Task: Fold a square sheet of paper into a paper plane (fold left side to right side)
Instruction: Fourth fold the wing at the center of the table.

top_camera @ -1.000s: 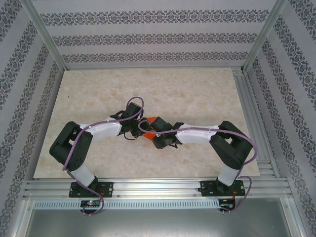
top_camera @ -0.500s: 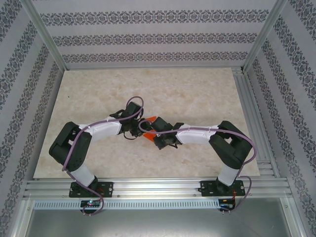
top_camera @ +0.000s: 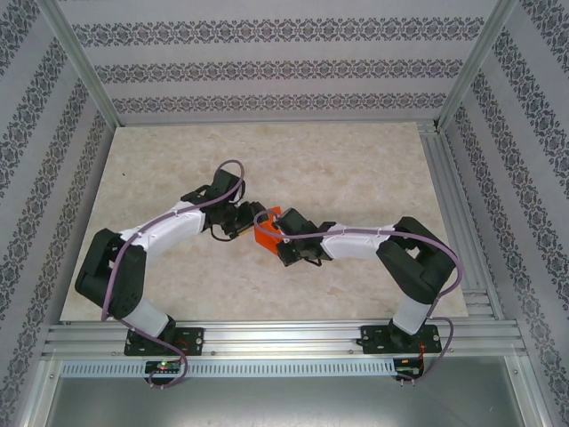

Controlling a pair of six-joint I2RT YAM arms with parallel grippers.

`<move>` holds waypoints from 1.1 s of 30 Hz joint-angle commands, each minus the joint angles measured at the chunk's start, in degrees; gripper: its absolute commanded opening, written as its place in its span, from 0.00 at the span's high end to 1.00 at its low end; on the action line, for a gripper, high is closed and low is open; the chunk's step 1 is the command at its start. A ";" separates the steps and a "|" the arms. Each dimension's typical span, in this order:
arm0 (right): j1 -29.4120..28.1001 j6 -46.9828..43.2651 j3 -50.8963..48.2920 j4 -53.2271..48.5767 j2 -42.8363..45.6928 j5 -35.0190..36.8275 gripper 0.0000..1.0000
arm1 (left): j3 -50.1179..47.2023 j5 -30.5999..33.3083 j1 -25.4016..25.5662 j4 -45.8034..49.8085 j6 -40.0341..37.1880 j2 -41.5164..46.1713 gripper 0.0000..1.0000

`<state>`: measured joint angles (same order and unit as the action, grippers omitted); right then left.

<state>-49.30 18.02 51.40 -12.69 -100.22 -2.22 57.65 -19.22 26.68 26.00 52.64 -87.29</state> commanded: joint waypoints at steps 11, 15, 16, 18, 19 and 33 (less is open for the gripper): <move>2.70 1.36 -5.01 2.19 -1.03 -8.13 0.90 | -15.58 -5.79 -3.00 -20.09 8.04 4.14 0.45; 3.57 1.97 -5.94 3.82 -1.20 -10.39 0.90 | -16.03 -8.43 -1.23 -27.03 10.49 -0.51 0.49; 3.79 2.23 -6.16 4.29 -1.24 -10.73 0.90 | -15.70 -8.56 -0.64 -27.73 10.82 -1.67 0.50; 4.29 2.53 -6.71 5.05 -1.38 -11.47 0.91 | -14.49 -8.42 0.58 -28.63 11.15 -4.43 0.53; 4.51 2.63 -6.99 5.37 -1.38 -11.77 0.90 | -14.01 -8.42 1.08 -28.83 11.32 -5.48 0.54; 6.10 3.20 -8.68 7.72 -1.73 -14.31 0.90 | -10.68 -8.20 3.40 -31.86 13.20 -13.22 0.58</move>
<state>-42.96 21.12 44.93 -1.65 -99.15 -15.86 45.32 -26.74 29.30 -2.63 64.97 -99.39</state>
